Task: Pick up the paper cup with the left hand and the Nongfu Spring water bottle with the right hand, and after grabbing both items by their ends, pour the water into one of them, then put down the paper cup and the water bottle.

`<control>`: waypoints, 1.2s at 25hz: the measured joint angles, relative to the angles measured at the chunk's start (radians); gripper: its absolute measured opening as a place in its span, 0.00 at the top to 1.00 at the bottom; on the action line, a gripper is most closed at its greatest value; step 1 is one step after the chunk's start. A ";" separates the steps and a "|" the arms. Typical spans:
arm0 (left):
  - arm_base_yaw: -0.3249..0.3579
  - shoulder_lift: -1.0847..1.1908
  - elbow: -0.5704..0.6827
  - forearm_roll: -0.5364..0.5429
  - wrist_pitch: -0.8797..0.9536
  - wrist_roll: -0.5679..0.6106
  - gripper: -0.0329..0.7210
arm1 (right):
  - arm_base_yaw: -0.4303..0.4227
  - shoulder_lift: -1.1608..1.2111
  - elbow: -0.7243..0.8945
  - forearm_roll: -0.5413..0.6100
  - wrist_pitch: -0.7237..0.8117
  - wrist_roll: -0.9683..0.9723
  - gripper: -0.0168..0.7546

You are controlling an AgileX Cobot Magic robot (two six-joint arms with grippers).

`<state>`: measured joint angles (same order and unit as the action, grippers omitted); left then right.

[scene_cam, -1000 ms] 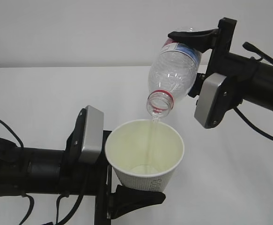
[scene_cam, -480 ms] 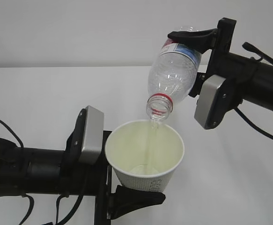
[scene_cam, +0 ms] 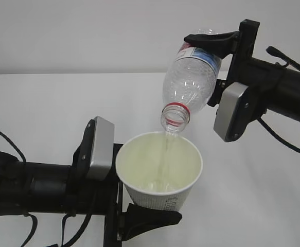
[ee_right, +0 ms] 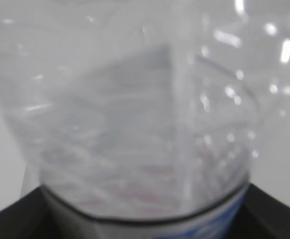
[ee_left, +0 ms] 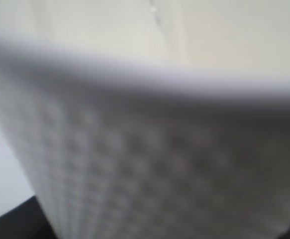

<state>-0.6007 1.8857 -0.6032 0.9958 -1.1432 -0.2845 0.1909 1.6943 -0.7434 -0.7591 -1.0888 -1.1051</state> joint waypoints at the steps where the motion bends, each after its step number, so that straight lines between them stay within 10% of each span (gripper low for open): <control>1: 0.000 0.000 0.000 0.000 0.002 0.000 0.29 | 0.000 0.000 0.000 0.000 0.000 0.000 0.30; 30: 0.000 0.000 0.000 0.000 0.005 0.000 0.29 | 0.000 0.000 0.000 0.000 -0.006 -0.005 0.30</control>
<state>-0.6007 1.8857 -0.6032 0.9958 -1.1378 -0.2845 0.1909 1.6943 -0.7434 -0.7591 -1.0948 -1.1097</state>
